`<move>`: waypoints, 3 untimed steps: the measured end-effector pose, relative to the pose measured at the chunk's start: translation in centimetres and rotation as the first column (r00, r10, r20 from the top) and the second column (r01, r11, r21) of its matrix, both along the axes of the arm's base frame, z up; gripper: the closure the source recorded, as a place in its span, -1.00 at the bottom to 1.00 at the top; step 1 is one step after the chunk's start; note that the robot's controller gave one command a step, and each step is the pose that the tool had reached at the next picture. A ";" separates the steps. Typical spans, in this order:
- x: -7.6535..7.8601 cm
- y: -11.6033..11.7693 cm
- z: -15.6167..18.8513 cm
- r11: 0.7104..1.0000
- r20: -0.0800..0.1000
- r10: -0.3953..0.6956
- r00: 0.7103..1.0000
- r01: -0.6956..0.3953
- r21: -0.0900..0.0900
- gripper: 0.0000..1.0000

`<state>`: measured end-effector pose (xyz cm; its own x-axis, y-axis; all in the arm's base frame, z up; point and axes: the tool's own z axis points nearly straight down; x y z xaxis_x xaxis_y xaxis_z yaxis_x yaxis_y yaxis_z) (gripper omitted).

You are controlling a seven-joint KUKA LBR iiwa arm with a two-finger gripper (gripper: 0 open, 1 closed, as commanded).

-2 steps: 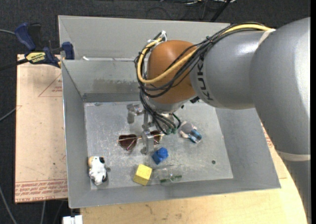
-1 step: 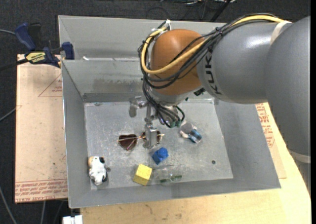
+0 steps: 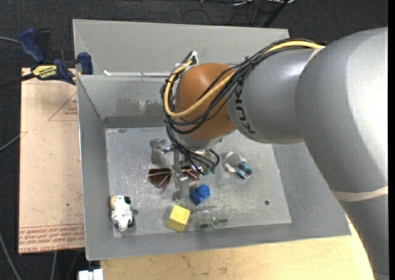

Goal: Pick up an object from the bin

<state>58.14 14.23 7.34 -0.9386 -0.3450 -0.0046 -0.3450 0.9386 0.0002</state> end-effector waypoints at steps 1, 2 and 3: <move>-0.1 -0.1 -0.3 1.000 -0.003 -0.012 1.000 0.012 0.001 1.00; -0.1 -0.1 -0.3 1.000 -0.003 -0.012 1.000 0.012 0.001 1.00; -0.3 -0.2 0.1 1.000 -0.009 -0.012 1.000 0.012 -0.001 1.00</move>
Offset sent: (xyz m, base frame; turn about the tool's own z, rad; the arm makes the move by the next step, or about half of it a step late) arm 0.0000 0.0000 0.0000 0.0000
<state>57.83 14.04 7.43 -0.9426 -0.3339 0.0040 -0.3339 0.9426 0.0025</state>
